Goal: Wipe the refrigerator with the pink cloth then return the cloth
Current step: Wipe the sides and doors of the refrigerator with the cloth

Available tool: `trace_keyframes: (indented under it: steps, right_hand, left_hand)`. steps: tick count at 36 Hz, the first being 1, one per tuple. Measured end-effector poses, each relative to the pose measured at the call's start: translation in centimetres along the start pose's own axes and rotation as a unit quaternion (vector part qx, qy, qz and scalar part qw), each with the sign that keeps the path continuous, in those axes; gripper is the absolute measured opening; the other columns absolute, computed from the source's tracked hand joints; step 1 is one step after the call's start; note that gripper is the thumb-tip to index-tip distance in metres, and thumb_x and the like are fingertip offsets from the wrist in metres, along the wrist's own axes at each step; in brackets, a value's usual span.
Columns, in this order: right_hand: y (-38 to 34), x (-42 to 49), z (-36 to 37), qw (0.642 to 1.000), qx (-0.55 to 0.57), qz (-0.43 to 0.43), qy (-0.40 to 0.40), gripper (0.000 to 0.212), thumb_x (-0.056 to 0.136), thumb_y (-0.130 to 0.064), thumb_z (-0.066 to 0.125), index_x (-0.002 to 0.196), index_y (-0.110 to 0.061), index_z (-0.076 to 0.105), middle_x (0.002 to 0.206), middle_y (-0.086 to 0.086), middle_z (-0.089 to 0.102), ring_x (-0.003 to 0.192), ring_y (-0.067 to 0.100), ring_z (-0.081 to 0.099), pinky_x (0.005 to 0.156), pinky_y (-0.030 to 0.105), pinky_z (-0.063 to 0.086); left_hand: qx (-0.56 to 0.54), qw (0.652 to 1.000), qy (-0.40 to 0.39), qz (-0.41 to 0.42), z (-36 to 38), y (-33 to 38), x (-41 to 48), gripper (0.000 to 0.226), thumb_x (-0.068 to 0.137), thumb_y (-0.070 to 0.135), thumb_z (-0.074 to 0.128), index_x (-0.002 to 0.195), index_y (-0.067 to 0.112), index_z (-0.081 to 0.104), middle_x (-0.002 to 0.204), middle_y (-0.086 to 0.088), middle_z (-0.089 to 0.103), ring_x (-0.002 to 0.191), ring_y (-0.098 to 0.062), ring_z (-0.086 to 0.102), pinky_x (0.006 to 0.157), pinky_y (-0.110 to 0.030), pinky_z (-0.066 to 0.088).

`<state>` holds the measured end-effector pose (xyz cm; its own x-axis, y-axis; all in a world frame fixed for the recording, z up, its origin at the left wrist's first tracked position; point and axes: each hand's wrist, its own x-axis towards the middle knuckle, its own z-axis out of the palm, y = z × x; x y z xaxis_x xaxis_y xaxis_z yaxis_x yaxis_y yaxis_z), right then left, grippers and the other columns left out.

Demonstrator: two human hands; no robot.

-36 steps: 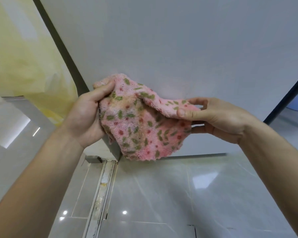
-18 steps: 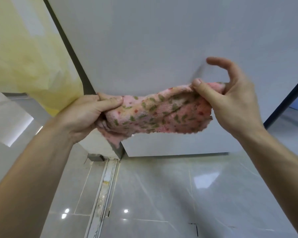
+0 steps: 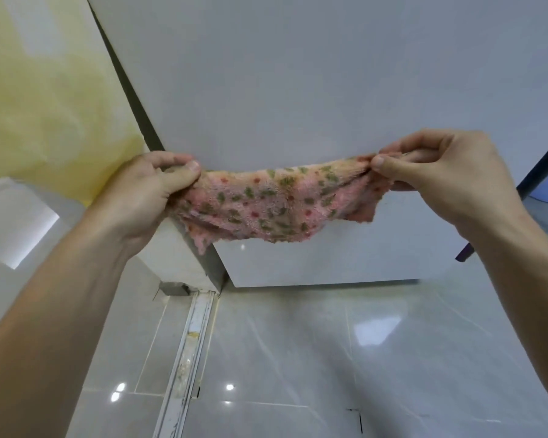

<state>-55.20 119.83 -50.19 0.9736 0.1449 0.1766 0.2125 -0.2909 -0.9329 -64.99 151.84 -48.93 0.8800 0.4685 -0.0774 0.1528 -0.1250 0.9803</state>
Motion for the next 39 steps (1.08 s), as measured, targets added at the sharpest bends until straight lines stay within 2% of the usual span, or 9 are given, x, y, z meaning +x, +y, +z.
trace_keyframes:
  steps: [5, 9, 12, 16, 19, 21, 24, 31, 39]
  right_hand:
    - [0.4, 0.4, -0.8, 0.997, -0.074, -0.003, 0.031, 0.009, 0.089, -0.031, 0.078, 0.084, -0.024, 0.077, 0.081, 0.000, 0.079, 0.085, 0.028, 0.076, 0.092, 0.054, 0.061]
    - [0.0, 0.5, -1.0, 0.986, -0.154, -0.040, 0.043, 0.021, 0.101, -0.035, 0.063, 0.084, -0.024, 0.067, 0.087, -0.004, 0.069, 0.080, 0.015, 0.065, 0.072, 0.020, 0.049]
    - [-0.2, 0.3, -0.7, 0.977, -0.201, -0.069, 0.033, 0.022, 0.108, -0.040, 0.051, 0.099, -0.022, 0.061, 0.110, 0.001, 0.062, 0.091, 0.015, 0.059, 0.066, 0.009, 0.034]
    - [-0.1, 0.1, 0.1, 0.991, -0.110, -0.078, 0.013, 0.022, 0.111, -0.040, 0.048, 0.107, -0.019, 0.056, 0.094, -0.001, 0.068, 0.080, 0.014, 0.065, 0.065, 0.023, 0.052]
    - [0.0, -0.3, 0.9, 0.992, -0.027, -0.120, -0.020, 0.018, 0.109, -0.039, 0.051, 0.100, -0.025, 0.057, 0.091, 0.007, 0.073, 0.083, 0.032, 0.068, 0.079, 0.054, 0.060]
    - [-0.2, -0.3, 1.7, 0.985, -0.022, -0.166, -0.048, 0.014, 0.110, -0.033, 0.052, 0.098, -0.028, 0.055, 0.081, -0.005, 0.069, 0.071, 0.018, 0.065, 0.069, 0.040, 0.056]
    - [-0.7, -0.4, 3.0, 0.971, -0.026, -0.210, -0.115, 0.012, 0.109, -0.025, 0.056, 0.098, -0.026, 0.060, 0.073, -0.019, 0.065, 0.066, 0.002, 0.062, 0.065, 0.017, 0.046]
    - [-1.3, 0.6, 4.1, 0.960, -0.086, -0.216, -0.158, 0.008, 0.103, -0.026, 0.068, 0.100, -0.020, 0.073, 0.088, -0.009, 0.075, 0.084, 0.006, 0.071, 0.076, 0.015, 0.052]
    - [0.7, 1.4, 4.9, 0.971, -0.101, -0.198, -0.084, 0.011, 0.104, -0.030, 0.066, 0.105, -0.022, 0.073, 0.089, -0.017, 0.072, 0.084, -0.001, 0.067, 0.078, 0.016, 0.049]
  left_hand:
    - [0.051, 0.994, -0.099, 0.009, -0.9, 0.4, -0.7, 0.038, 0.069, 0.009, 0.076, 0.107, 0.011, 0.074, 0.094, -0.008, 0.082, 0.084, -0.011, 0.077, 0.074, -0.019, 0.062]
    - [0.167, 0.985, -0.039, 0.018, -0.8, -0.1, -0.2, 0.029, 0.068, 0.028, 0.086, 0.093, 0.014, 0.081, 0.088, -0.005, 0.080, 0.081, -0.012, 0.071, 0.089, -0.034, 0.058]
    - [0.267, 0.960, -0.083, 0.026, -0.8, -0.2, -0.2, 0.009, 0.079, 0.022, 0.087, 0.076, 0.021, 0.079, 0.070, 0.017, 0.071, 0.070, 0.002, 0.063, 0.074, -0.017, 0.045]
    - [0.372, 0.902, -0.215, 0.032, -0.5, -0.4, -0.4, 0.015, 0.077, 0.033, 0.089, 0.081, 0.028, 0.076, 0.116, 0.020, 0.074, 0.106, -0.013, 0.073, 0.105, -0.041, 0.054]
    - [0.298, 0.903, -0.307, 0.036, 0.9, -1.5, -0.9, 0.038, 0.075, 0.031, 0.094, 0.105, 0.026, 0.069, 0.127, 0.017, 0.073, 0.119, -0.006, 0.069, 0.110, -0.035, 0.053]
    - [0.245, 0.904, -0.343, 0.066, 2.9, -2.5, -1.6, 0.068, 0.078, 0.034, 0.093, 0.135, 0.024, 0.057, 0.139, 0.016, 0.066, 0.133, 0.002, 0.058, 0.113, -0.022, 0.047]
    - [0.115, 0.920, -0.366, 0.074, 6.8, -3.8, -2.4, 0.083, 0.084, 0.026, 0.088, 0.153, 0.019, 0.043, 0.151, 0.005, 0.059, 0.141, -0.006, 0.053, 0.120, -0.027, 0.040]
    - [-0.041, 0.936, -0.351, 0.002, 12.5, -5.6, -4.5, 0.032, 0.086, 0.009, 0.073, 0.116, 0.017, 0.067, 0.112, 0.002, 0.077, 0.108, -0.014, 0.073, 0.090, -0.025, 0.058]
    - [-0.181, 0.916, -0.352, -0.061, 12.3, -5.1, -4.0, 0.020, 0.084, 0.012, 0.063, 0.092, 0.016, 0.081, 0.101, -0.008, 0.079, 0.095, -0.018, 0.075, 0.090, -0.028, 0.062]
